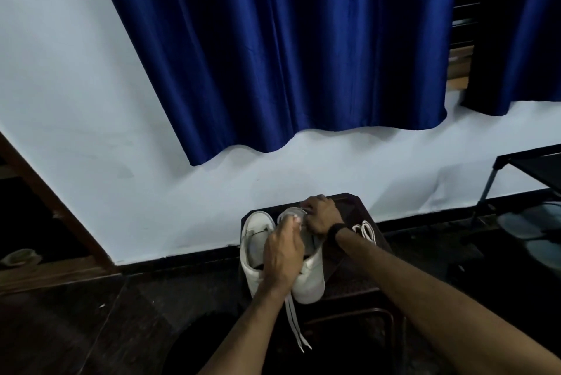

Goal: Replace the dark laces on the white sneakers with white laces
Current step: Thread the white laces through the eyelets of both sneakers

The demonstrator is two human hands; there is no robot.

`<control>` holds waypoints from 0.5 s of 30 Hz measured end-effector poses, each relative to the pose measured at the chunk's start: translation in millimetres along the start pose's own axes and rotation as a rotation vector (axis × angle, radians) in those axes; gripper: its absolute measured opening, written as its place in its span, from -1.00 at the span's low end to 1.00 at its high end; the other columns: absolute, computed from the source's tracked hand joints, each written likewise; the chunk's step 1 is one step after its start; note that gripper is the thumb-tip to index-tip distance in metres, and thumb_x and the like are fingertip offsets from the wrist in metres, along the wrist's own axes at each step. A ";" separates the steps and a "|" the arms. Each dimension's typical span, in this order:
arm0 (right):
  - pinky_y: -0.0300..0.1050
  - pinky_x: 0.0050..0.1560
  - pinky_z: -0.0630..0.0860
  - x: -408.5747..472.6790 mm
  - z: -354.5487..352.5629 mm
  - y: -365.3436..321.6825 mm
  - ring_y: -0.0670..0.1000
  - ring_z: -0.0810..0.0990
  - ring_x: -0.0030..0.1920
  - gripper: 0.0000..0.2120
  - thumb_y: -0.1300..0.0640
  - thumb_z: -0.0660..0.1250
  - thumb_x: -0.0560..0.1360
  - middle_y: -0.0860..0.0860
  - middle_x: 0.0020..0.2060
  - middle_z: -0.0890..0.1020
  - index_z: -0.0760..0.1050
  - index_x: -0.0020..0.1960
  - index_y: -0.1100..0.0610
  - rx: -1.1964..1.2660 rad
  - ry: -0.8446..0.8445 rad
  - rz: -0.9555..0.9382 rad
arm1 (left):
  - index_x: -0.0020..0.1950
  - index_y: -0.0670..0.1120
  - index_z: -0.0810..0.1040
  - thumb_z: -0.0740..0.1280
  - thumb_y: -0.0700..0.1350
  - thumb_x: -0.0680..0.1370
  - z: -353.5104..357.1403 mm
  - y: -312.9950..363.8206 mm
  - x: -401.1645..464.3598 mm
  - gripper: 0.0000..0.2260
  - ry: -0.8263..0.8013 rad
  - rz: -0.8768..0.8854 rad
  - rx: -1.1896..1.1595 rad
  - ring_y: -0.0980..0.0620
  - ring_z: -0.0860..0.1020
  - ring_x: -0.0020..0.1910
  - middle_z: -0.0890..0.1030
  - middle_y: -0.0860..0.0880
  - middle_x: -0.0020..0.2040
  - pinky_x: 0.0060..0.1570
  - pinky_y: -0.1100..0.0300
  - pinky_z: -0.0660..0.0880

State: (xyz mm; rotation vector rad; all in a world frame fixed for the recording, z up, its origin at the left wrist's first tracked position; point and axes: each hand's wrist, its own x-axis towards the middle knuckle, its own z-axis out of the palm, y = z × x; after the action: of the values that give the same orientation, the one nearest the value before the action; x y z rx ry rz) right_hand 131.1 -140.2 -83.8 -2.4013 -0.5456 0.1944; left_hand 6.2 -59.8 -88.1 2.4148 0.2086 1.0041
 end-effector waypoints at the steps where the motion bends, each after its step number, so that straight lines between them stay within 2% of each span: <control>1: 0.03 0.19 0.43 -10.5 5.0 3.0 0.22 0.45 0.20 -0.58 -0.03 0.21 0.37 0.17 0.16 0.52 0.52 0.16 0.11 -0.005 0.092 0.003 | -0.10 -0.17 0.51 0.11 -0.02 0.66 -2.7 2.2 2.5 -0.70 0.022 -0.044 -0.013 -0.18 0.57 -0.30 0.61 -0.15 -0.28 -0.34 0.07 0.34; 3: 0.04 0.06 0.48 -34.3 12.7 5.7 0.20 0.49 0.09 -0.68 -0.03 0.30 0.44 0.14 0.11 0.48 0.49 0.10 0.13 0.014 0.287 0.004 | -0.10 -0.18 0.51 0.17 -0.08 0.66 -6.8 7.0 10.5 -0.74 0.051 -0.148 -0.042 -0.24 0.57 -0.23 0.62 -0.19 -0.25 -0.30 0.04 0.25; 5: 0.04 -0.09 0.51 -52.6 19.6 4.4 0.19 0.55 -0.03 -0.70 -0.11 0.28 0.50 0.11 0.04 0.49 0.43 0.05 0.10 0.037 0.360 0.025 | -0.10 -0.16 0.52 0.14 -0.07 0.67 -11.4 11.5 21.4 -0.73 0.061 -0.214 -0.123 -0.21 0.58 -0.15 0.65 -0.14 -0.19 -0.23 0.04 0.32; 7: 0.07 -0.12 0.51 -60.6 23.3 -0.7 0.22 0.58 -0.04 -0.71 -0.13 0.22 0.54 0.11 0.01 0.53 0.38 0.04 0.09 0.039 0.375 0.072 | -0.13 -0.14 0.51 0.12 -0.06 0.68 -18.0 16.6 31.8 -0.71 0.081 -0.229 -0.172 -0.13 0.59 -0.15 0.65 -0.05 -0.18 -0.21 0.11 0.34; 10: 0.08 -0.12 0.48 -63.2 24.3 -8.5 0.25 0.58 -0.04 -0.78 -0.05 0.16 0.57 0.12 0.01 0.54 0.38 0.05 0.10 0.020 0.424 0.107 | -0.18 -0.14 0.50 0.10 -0.05 0.68 -29.5 25.8 44.3 -0.67 0.091 -0.219 -0.225 -0.07 0.57 -0.20 0.59 0.04 -0.24 -0.22 0.16 0.32; 15: 0.06 -0.05 0.48 -67.4 20.9 -11.9 0.24 0.57 0.02 -0.73 -0.01 0.32 0.47 0.11 0.03 0.52 0.38 0.07 0.10 0.089 0.357 0.127 | -0.19 -0.10 0.47 0.08 -0.05 0.69 -51.8 39.6 65.0 -0.67 0.081 -0.230 -0.257 -0.01 0.52 -0.20 0.56 0.06 -0.24 -0.18 0.17 0.33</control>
State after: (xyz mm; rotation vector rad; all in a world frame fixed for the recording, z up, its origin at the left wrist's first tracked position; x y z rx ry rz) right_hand 60.6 -149.0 -92.5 -2.3120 -0.2156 -0.1515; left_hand 14.4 -51.9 3.3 2.0678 0.3542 0.9601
